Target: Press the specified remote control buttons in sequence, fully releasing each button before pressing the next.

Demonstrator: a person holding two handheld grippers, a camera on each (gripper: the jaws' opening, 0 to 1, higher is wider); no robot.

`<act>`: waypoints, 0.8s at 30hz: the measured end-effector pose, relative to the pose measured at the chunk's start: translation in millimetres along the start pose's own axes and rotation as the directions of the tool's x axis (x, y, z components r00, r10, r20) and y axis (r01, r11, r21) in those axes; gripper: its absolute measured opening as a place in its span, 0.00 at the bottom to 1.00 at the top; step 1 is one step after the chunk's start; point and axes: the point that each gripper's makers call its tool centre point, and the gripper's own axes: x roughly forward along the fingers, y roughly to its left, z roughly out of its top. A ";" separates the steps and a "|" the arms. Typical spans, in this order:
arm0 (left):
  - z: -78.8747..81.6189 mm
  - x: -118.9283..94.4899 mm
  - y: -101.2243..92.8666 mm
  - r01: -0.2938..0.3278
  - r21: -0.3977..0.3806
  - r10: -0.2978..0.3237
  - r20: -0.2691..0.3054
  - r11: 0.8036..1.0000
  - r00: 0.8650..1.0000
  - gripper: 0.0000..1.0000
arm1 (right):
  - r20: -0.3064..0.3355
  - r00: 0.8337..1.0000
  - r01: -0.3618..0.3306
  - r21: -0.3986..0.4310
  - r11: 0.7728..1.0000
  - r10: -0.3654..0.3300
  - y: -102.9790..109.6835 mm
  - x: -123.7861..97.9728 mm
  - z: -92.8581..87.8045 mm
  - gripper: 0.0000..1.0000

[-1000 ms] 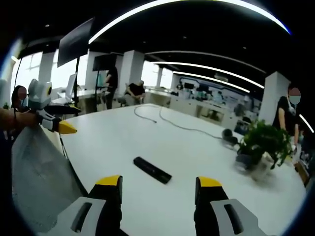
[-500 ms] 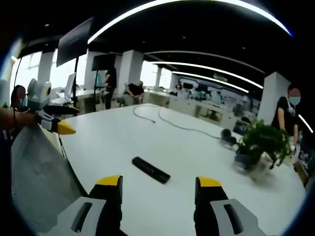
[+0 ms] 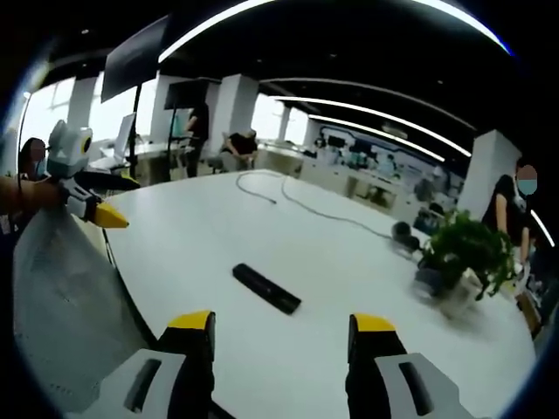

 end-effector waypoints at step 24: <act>-13.7 48.7 -36.2 0.225 0.098 -0.199 -0.227 0.969 0.953 0.89 | 0.061 0.998 0.030 0.057 0.998 -0.033 -10.0 -5.6 8.5 0.57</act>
